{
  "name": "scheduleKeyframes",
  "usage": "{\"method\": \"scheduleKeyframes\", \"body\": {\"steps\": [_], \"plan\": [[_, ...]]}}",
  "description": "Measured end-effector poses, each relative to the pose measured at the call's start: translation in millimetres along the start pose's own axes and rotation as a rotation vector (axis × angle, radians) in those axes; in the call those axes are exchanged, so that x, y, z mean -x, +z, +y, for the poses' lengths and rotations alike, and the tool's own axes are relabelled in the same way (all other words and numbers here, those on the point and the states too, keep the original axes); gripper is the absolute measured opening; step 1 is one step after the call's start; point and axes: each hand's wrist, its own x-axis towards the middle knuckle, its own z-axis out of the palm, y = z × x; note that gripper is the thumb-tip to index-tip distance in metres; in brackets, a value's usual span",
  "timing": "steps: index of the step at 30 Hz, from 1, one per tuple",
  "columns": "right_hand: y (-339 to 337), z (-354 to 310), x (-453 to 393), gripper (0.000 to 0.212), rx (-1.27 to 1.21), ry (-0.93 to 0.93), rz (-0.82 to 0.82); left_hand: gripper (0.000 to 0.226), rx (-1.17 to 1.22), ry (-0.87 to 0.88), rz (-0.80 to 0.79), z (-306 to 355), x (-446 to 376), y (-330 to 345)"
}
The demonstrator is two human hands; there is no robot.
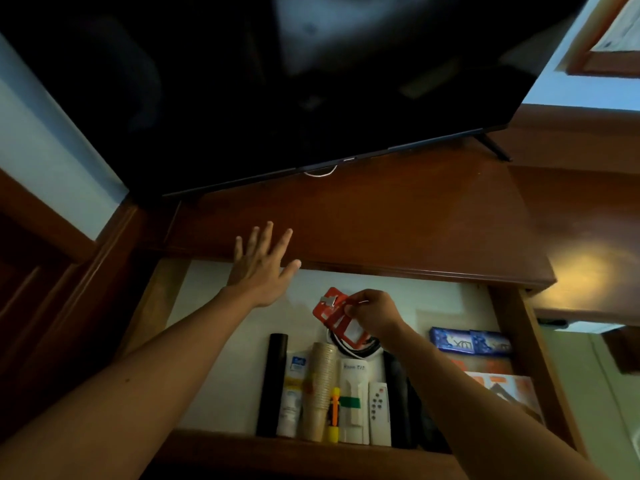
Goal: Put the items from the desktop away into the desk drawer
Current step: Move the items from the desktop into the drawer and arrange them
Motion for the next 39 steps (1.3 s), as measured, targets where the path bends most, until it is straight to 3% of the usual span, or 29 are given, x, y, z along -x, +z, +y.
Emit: {"method": "scheduleKeyframes", "body": {"steps": [11, 28, 39], "plan": [[58.8, -14.5, -34.8, 0.026, 0.216, -0.075, 0.063, 0.085, -0.127, 0.018, 0.002, -65.6, -74.4, 21.5], [96.3, -20.8, -79.7, 0.021, 0.526, -0.106, -0.036, 0.085, -0.069, 0.049, 0.108, -68.0, -78.1, 29.3], [106.9, -15.7, -95.9, 0.029, 0.622, -0.103, -0.125, 0.085, -0.087, 0.04, 0.118, -67.3, -79.2, 29.4]]}}
